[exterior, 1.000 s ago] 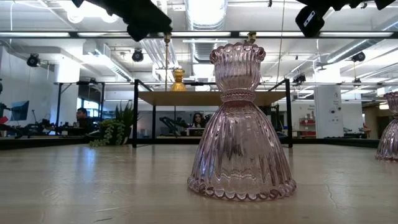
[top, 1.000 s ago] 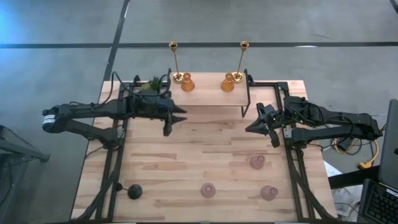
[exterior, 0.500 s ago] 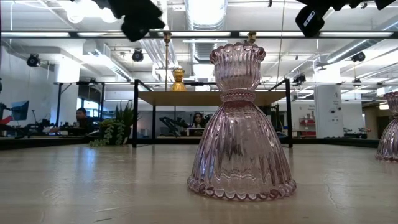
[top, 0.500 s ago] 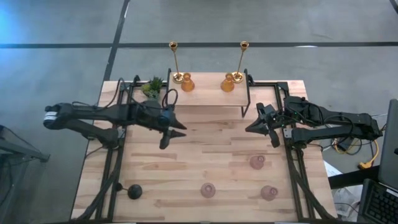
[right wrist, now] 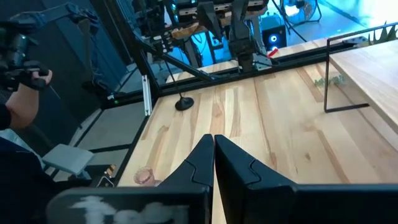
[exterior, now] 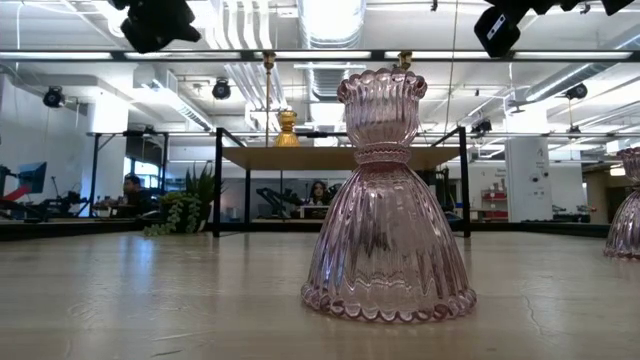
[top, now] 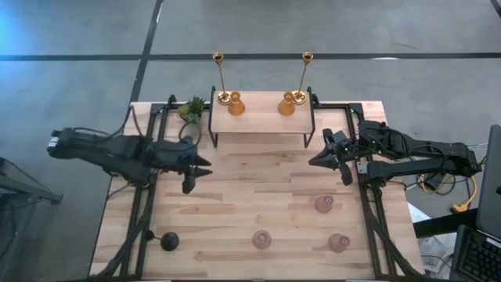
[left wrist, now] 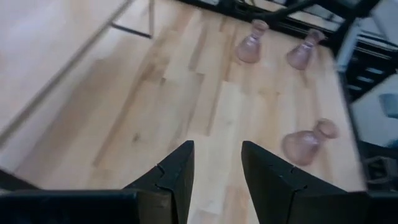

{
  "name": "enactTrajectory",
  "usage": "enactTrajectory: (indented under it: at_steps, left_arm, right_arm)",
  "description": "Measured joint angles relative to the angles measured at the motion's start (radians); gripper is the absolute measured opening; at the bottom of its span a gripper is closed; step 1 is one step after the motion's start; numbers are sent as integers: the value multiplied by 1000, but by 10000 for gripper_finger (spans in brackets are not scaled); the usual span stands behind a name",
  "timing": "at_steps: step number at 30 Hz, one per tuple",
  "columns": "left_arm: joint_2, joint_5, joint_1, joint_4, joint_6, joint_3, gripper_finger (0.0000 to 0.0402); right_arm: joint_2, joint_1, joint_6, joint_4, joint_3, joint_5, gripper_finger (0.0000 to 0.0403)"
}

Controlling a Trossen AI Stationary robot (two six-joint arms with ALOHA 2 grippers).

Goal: Pick & Place candle stick holders
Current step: Put the top right pink glass candle holder on the shelf

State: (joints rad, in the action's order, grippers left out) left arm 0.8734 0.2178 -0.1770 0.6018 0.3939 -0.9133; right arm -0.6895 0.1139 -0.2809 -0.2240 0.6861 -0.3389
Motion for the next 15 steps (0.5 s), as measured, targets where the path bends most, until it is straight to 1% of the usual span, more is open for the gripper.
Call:
enactTrajectory:
  at_steps: [3,8,10,13,15]
  left_arm:
    - [-17,76,-17,-17,0,37,138]
    - [-21,100,-15,-92,0,117,138]
    - [-21,129,-15,-125,0,145,138]
    - [-21,187,-14,-202,-14,187,138]
    - [-21,223,-14,-268,-55,212,138]
  right_arm:
    - [0,0,-1,39,0,0,9]
    - [-6,0,16,70,2,-29,9]
    - [-8,0,39,94,2,-28,9]
    - [-15,0,81,143,2,-27,9]
    - [-26,1,102,152,2,-22,9]
